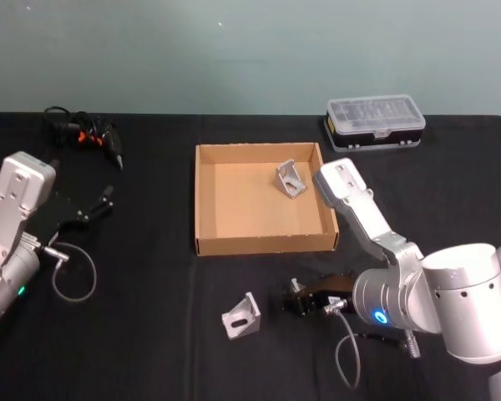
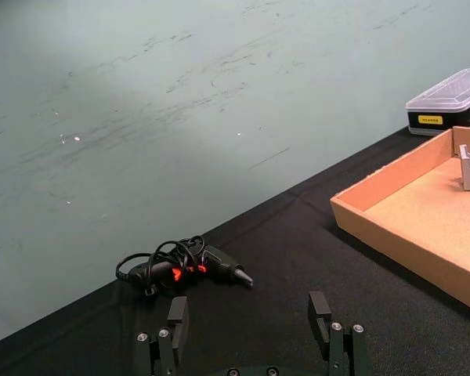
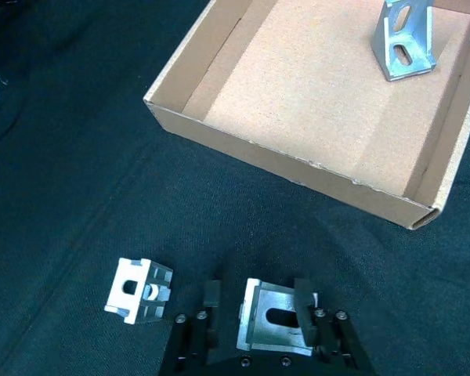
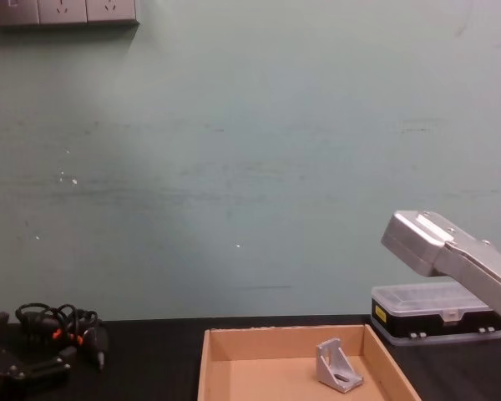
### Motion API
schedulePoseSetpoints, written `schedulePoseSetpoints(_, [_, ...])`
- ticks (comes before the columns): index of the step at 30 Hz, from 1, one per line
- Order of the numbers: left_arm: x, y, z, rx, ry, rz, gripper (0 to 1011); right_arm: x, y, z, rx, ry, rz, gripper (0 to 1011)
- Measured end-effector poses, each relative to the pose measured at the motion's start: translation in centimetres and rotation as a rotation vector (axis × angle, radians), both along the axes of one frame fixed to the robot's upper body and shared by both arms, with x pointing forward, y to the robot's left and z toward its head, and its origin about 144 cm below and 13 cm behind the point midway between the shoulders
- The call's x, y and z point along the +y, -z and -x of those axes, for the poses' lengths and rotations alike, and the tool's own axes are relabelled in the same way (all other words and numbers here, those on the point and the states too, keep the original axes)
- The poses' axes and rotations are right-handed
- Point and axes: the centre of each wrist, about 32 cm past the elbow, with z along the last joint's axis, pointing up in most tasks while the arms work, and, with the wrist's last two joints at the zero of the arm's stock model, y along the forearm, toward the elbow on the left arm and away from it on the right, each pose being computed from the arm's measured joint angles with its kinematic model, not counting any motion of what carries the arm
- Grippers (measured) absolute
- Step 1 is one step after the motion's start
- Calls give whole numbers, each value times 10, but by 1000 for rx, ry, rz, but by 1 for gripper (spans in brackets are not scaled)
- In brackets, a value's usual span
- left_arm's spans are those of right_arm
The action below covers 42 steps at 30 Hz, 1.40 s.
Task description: Use one hand to pick up the angle iron from the table and place it into the box.
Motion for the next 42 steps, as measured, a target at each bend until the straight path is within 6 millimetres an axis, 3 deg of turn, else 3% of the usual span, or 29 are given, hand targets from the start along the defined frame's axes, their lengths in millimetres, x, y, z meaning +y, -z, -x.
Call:
schedulePoseSetpoints(17, [0,0,0,0,0,0,1000,0,0,0,0,-1,0,92])
schedulePoseSetpoints(26, [0,0,0,0,0,0,1000,-1,-1,1,-4,-3,-1,86])
schedulePoseSetpoints(35, [0,0,0,0,0,0,1000,-3,-16,11,-95,-38,-39,85])
schedulePoseSetpoints(42, [0,0,0,0,0,0,1000,0,-31,-1,-152,-57,-87,86])
